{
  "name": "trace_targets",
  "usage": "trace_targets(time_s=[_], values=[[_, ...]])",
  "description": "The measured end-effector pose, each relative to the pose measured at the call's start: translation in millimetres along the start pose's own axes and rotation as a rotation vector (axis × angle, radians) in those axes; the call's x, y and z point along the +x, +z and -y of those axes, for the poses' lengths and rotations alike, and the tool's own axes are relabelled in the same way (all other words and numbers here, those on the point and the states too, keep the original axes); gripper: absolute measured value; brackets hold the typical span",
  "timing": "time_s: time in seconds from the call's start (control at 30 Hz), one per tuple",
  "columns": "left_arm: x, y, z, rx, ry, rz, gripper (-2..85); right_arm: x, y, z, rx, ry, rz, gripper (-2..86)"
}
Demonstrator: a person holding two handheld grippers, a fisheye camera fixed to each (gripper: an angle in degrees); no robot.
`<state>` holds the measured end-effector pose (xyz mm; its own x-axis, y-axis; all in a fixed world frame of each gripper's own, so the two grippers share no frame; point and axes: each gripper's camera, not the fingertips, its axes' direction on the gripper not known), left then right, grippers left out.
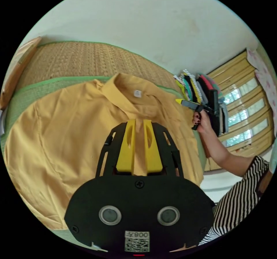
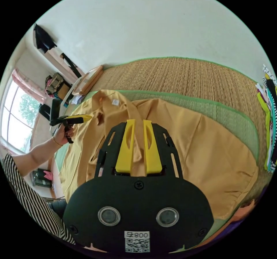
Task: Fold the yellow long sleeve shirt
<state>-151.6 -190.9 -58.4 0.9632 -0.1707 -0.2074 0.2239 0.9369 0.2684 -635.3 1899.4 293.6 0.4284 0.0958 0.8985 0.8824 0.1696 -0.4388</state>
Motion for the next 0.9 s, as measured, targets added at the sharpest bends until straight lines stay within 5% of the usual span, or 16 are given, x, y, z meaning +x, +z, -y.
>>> trace_targets(time_s=[0.33,0.6,0.9], values=[[2.8,13.4,6.9,-0.072,-0.041,-0.135,7.6,9.2,28.6,-18.0,-0.225,-0.013,-0.047,1.5],[-2.9,10.8,43.7,-0.036,-0.059,-0.074,5.0,7.0,-13.4,19.1,-0.022,0.009,0.358,0.4],[-15.7,43.6,95.9,-0.083,-0.104,0.015,1.2,-8.0,58.8,76.5,-0.073,0.020,0.280,1.0]])
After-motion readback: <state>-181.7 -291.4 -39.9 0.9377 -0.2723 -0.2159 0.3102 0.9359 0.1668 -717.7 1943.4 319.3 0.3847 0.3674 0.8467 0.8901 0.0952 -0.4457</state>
